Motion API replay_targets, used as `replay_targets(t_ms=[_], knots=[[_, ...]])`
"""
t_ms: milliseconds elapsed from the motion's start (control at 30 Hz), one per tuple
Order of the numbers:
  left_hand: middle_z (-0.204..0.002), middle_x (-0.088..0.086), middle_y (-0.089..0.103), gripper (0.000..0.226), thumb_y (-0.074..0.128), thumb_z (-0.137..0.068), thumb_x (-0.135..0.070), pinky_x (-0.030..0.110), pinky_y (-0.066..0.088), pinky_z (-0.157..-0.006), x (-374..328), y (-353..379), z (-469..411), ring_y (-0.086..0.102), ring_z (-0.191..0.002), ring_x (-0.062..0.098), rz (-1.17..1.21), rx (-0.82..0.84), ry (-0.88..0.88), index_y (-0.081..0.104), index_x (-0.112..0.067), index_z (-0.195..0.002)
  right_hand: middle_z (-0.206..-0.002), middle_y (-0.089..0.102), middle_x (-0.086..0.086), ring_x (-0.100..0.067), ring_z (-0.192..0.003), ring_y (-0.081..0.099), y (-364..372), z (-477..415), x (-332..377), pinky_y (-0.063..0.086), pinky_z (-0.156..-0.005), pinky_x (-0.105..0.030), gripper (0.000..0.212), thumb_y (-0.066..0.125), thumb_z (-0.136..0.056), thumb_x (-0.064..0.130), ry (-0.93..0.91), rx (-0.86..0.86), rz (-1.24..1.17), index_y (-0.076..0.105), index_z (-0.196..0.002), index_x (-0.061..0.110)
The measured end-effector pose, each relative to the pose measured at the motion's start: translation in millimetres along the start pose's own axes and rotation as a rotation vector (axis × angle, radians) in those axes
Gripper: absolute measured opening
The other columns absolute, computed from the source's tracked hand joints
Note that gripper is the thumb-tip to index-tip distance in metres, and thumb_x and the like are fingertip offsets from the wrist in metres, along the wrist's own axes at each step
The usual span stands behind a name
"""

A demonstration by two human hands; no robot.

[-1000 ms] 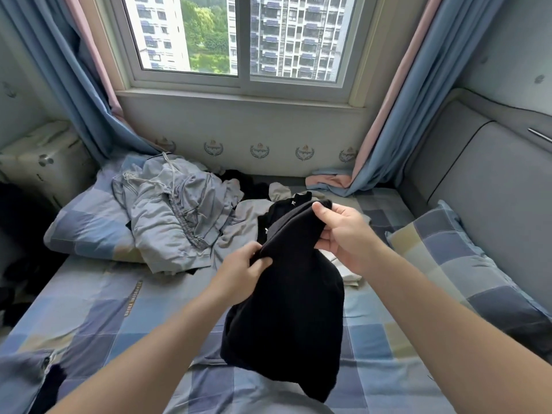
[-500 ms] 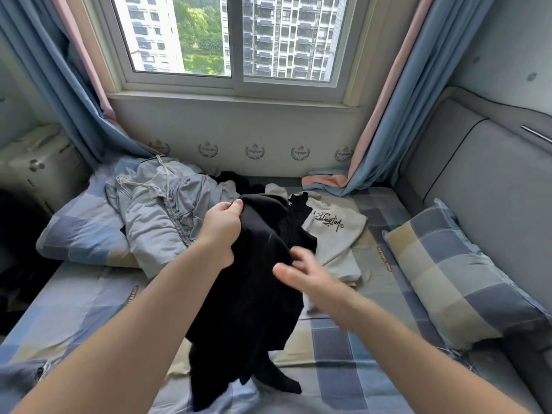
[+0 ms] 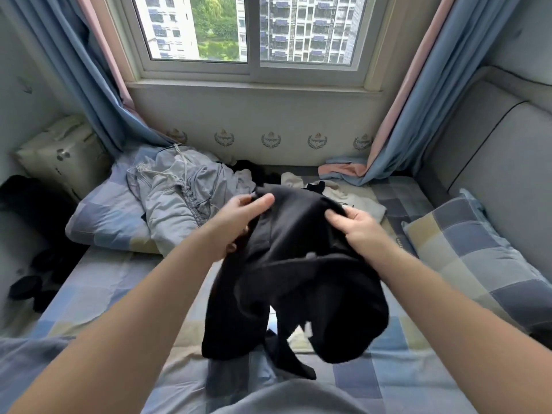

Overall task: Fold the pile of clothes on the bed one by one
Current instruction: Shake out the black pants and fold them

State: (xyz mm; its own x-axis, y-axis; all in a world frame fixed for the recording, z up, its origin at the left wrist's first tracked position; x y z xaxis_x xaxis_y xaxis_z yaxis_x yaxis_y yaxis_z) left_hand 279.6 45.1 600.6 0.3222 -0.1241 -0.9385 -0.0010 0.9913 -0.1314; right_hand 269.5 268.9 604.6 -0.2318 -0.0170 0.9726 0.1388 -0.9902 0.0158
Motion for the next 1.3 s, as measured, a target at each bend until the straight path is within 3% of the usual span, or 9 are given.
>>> replay_targets(t_ms=[100,200,333,533,700,867,1033,1167,1300], knots=[[-0.109,-0.008,0.072,0.063,0.072,-0.067,-0.078,0.042,0.057,-0.085,34.1,21.5,15.7,0.069,-0.1,0.018,-0.059,0.233,-0.205,0.065,-0.036,-0.115,-0.099,0.075,-0.011,-0.021,-0.086,0.072,-14.3,-7.3,11.6,0.06,-0.076,-0.026,0.017,0.055,-0.101,0.011,-0.009,-0.009,-0.036,0.07,-0.107,0.008],[-0.122,0.0,0.071,0.061,0.071,-0.075,-0.071,0.05,0.043,-0.112,52.6,38.3,19.7,0.064,-0.119,0.024,0.081,0.267,-0.225,0.067,-0.031,-0.121,-0.085,0.076,-0.003,-0.011,-0.07,0.072,-22.6,-11.9,11.7,0.057,-0.062,-0.02,0.018,0.055,-0.102,0.013,0.013,-0.042,-0.026,0.069,-0.111,0.007],[-0.115,0.008,0.072,0.052,0.064,-0.084,-0.066,0.042,0.047,-0.095,39.4,40.9,30.1,0.065,-0.106,0.022,0.166,0.328,-0.004,0.068,-0.027,-0.118,-0.086,0.071,-0.005,-0.012,-0.062,0.068,-35.4,-14.2,11.1,0.055,-0.053,-0.019,0.02,0.051,-0.104,0.014,0.084,-0.108,-0.035,0.066,-0.116,0.008],[-0.099,0.015,0.073,0.014,0.069,-0.093,-0.014,0.038,0.056,-0.087,11.3,34.3,18.9,0.069,-0.095,0.025,0.062,0.081,0.271,0.068,-0.007,-0.105,-0.128,0.066,-0.015,-0.03,-0.112,0.067,-26.6,-10.4,1.1,0.059,-0.086,-0.04,0.035,0.044,-0.108,0.025,0.2,0.011,-0.192,0.056,-0.136,0.008],[-0.091,0.014,0.066,0.006,0.068,-0.091,-0.007,0.041,0.052,-0.083,-26.1,26.5,5.6,0.065,-0.088,0.026,0.126,0.044,0.266,0.064,-0.006,-0.096,-0.132,0.057,0.014,-0.003,-0.122,0.054,2.1,8.2,-3.4,0.044,-0.1,-0.031,0.055,0.066,-0.083,0.062,0.06,0.33,0.495,0.054,-0.134,0.044],[-0.092,0.017,0.056,0.024,0.064,-0.076,-0.003,0.033,0.049,-0.07,-34.3,29.2,5.3,0.059,-0.085,0.031,0.095,0.319,0.136,0.059,-0.004,-0.1,-0.115,0.063,0.004,-0.008,-0.098,0.063,28.9,-1.0,-44.2,0.049,-0.076,-0.022,0.048,0.077,-0.087,0.032,0.038,0.26,0.486,0.053,-0.127,0.026],[-0.086,0.012,0.065,0.025,0.058,-0.085,0.01,0.027,0.054,-0.063,-42.6,10.5,7.8,0.067,-0.077,0.022,-0.075,0.394,0.148,0.066,-0.011,-0.095,-0.095,0.074,0.003,-0.015,-0.096,0.07,33.7,-22.6,-44.8,0.054,-0.083,-0.028,0.021,0.076,-0.085,0.005,-0.053,0.364,0.402,0.069,-0.098,0.02],[-0.071,0.003,0.059,0.03,0.057,-0.082,0.01,0.022,0.043,-0.053,-55.8,-29.9,-9.4,0.056,-0.064,0.02,-0.517,0.074,0.266,0.062,-0.019,-0.075,-0.077,0.069,0.002,-0.014,-0.076,0.067,22.4,-35.9,-34.0,0.052,-0.073,-0.033,0.013,0.079,-0.077,0.011,-0.098,0.314,0.496,0.069,-0.086,0.011],[-0.086,-0.001,0.059,0.024,0.057,-0.08,-0.004,0.034,0.048,-0.07,-56.2,-65.8,-24.5,0.056,-0.082,0.027,-1.004,-0.319,0.362,0.052,-0.027,-0.076,-0.078,0.066,0.0,-0.019,-0.076,0.063,-0.4,-48.3,-16.0,0.053,-0.074,-0.039,0.015,0.077,-0.083,0.019,-0.25,0.16,0.951,0.065,-0.085,0.012]])
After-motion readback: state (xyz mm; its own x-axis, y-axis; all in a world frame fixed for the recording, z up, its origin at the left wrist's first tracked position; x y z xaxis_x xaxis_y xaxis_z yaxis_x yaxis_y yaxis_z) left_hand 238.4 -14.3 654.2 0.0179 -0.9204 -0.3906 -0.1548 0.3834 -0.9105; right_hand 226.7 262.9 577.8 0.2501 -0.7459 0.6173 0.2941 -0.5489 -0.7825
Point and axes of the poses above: each hand's wrist, its own z-axis away from the middle knuckle, its own y-axis out of the palm, x = y × z, the point moved 5 cm from there along -z, towards the middle knuckle
